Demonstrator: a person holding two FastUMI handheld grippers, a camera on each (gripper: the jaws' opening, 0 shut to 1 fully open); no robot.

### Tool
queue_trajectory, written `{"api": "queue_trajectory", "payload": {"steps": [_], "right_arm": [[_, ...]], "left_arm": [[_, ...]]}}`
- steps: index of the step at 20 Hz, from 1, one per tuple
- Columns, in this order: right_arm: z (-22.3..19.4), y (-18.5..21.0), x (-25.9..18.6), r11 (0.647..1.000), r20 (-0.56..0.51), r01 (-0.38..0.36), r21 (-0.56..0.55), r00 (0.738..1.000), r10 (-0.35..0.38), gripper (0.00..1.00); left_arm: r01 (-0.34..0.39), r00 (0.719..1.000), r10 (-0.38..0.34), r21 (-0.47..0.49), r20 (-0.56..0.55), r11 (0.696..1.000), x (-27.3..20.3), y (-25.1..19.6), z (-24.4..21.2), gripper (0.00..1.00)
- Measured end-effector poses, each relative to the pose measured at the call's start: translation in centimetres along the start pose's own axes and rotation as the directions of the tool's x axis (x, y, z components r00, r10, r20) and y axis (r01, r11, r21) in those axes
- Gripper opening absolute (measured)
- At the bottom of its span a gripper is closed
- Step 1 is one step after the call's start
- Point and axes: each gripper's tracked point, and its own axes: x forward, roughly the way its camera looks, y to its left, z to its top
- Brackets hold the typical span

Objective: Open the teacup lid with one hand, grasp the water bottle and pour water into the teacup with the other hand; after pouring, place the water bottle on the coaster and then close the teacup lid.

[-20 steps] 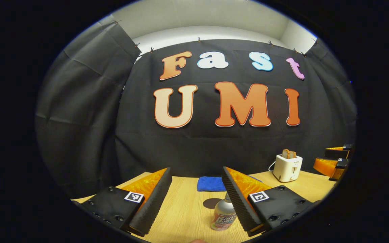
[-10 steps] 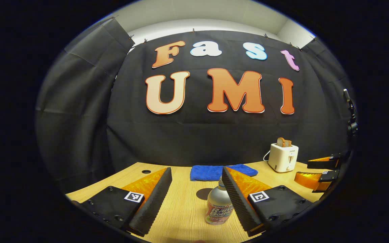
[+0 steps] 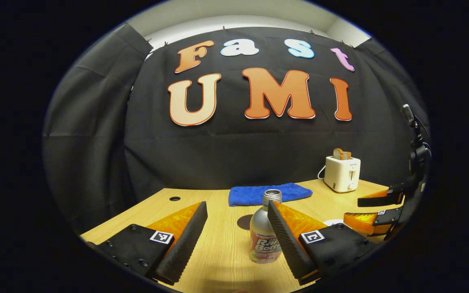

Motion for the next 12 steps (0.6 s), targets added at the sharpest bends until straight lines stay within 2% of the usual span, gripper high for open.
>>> {"api": "queue_trajectory", "payload": {"steps": [3, 7, 8, 9, 12], "right_arm": [[-1.0, -0.1, 1.3, 1.0, -0.022, 0.008, -0.028, 1.0, -0.009, 0.71], [-1.0, 1.0, 2.0, 0.999, -0.026, -0.026, -0.023, 0.999, 0.026, 0.61], [-1.3, 1.1, 2.1, 0.999, -0.032, -0.03, -0.028, 0.999, 0.029, 0.59], [-1.5, 1.2, 2.3, 0.999, -0.04, -0.034, -0.033, 0.999, 0.033, 0.53], [-1.7, 1.8, 2.3, 0.998, -0.057, -0.049, -0.037, 0.997, 0.046, 0.44]], "left_arm": [[0.014, 1.0, -0.014, -0.001, -0.019, 1.0, 0.1, -0.5, -1.0, 0.98], [0.028, 0.999, -0.028, 0.01, -0.035, 1.0, 0.2, -1.2, -1.7, 0.98], [0.035, 0.999, -0.035, 0.008, -0.041, 0.999, 0.2, -1.5, -1.9, 0.94], [0.04, 0.998, -0.04, 0.007, -0.043, 0.999, 0.2, -1.7, -2.0, 0.98], [0.051, 0.997, -0.051, -0.001, -0.051, 0.999, 0.3, -2.1, -2.5, 0.98]]}}
